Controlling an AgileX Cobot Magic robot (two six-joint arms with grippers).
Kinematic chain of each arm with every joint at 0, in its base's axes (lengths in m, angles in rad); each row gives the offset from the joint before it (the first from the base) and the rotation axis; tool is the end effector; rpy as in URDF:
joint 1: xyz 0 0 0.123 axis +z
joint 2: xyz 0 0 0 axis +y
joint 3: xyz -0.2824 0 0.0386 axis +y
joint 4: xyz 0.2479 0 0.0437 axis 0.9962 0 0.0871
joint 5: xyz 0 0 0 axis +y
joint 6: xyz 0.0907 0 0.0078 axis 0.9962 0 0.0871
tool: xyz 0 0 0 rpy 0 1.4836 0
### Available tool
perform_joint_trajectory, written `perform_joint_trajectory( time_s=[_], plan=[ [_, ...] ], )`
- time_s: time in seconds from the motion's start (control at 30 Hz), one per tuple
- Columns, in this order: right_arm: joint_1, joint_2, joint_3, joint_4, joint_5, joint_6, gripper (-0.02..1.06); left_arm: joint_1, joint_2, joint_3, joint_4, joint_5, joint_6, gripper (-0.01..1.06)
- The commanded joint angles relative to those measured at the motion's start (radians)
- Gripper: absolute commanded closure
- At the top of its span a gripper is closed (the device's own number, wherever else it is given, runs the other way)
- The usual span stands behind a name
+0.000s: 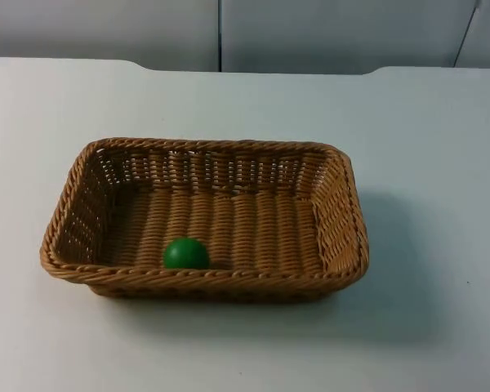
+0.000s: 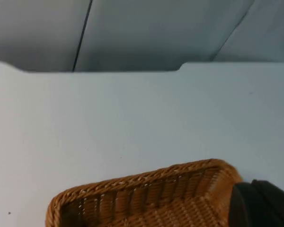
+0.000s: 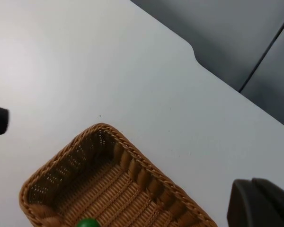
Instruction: Pick up the basket with the left hand and place the ball into the basket with the right hand.
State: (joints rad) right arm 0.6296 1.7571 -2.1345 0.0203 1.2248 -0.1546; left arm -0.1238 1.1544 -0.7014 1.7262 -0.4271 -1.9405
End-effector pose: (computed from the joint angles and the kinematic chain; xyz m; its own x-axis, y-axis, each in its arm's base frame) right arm 0.2984 0.2195 0.4625 -0.4626 -0.5190 -0.7188 -0.6753 0.7315 -0.0937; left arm 0.2320 -0.0663 0.2926 -0.5061 -0.1190 -0.8542 0.3883 0.8530 -0.3489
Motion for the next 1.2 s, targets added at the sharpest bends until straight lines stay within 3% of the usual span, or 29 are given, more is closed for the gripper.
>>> perform_joint_trajectory(
  time_s=[0.0,0.13,0.33,0.5,0.7,0.87,1.03,1.17],
  plan=[
    [-0.001,-0.049,-0.009,-0.005,-0.004,0.002,1.05,0.002,-0.132,0.067,0.018,-0.023,-0.015,1.05],
    [-0.001,-0.113,-0.009,-0.026,-0.004,0.002,1.05,0.002,-0.406,0.211,0.018,-0.055,-0.06,1.05],
    [-0.001,-0.189,-0.009,-0.05,-0.004,0.011,1.05,0.002,-0.641,0.259,0.018,-0.15,-0.111,1.05],
    [-0.001,-0.261,-0.009,-0.086,-0.004,0.024,1.05,0.002,-0.706,0.259,0.018,-0.27,-0.146,1.05],
    [-0.001,-0.317,-0.009,-0.11,-0.004,0.044,1.05,0.002,-0.706,0.259,0.018,-0.291,-0.121,1.05],
    [-0.001,-0.349,-0.009,-0.127,-0.004,0.044,1.05,0.002,-0.706,0.261,0.018,-0.203,-0.021,1.05],
    [-0.001,-0.367,-0.009,-0.128,-0.004,0.044,1.05,0.002,-0.706,0.261,0.018,0.095,0.069,1.05],
    [-0.001,-0.369,-0.009,-0.128,-0.004,0.044,1.05,0.002,-0.706,0.261,0.018,0.148,0.085,1.05]
  ],
)
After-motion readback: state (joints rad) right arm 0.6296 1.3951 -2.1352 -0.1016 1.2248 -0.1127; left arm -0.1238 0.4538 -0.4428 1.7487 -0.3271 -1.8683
